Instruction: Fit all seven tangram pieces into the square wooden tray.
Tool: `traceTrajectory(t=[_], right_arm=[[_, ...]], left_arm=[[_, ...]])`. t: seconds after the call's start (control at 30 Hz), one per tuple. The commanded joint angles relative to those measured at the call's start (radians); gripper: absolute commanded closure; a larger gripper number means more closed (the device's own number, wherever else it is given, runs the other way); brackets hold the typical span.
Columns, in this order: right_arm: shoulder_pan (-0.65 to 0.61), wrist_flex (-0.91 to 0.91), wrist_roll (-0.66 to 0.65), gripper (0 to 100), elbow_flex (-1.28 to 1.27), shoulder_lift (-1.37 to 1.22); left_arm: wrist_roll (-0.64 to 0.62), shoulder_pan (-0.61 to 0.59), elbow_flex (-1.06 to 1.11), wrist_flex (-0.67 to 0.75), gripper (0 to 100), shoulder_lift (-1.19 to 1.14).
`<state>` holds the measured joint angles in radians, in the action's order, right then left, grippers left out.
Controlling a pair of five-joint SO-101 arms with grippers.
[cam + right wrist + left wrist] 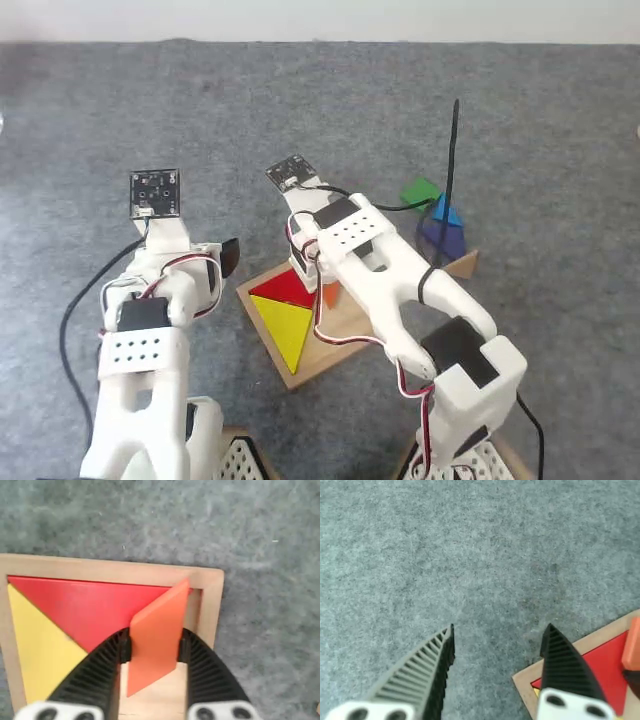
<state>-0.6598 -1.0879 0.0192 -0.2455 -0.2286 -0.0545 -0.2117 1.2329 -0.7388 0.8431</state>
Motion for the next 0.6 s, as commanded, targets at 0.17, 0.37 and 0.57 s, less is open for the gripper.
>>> traceTrajectory(t=[0.17, 0.37, 0.57], right_arm=[[-0.008, 0.005, 0.003, 63.4, 0.055, 0.015], [0.035, -0.027, -0.018, 63.4, 0.061, 0.047], [0.090, 0.001, -0.034, 63.4, 0.058, 0.073]], left_arm=[[-0.008, -0.008, -0.013, 0.015, 73, 0.028], [-0.008, -0.008, -0.013, 0.015, 73, 0.028], [-0.008, -0.008, -0.013, 0.015, 73, 0.026]])
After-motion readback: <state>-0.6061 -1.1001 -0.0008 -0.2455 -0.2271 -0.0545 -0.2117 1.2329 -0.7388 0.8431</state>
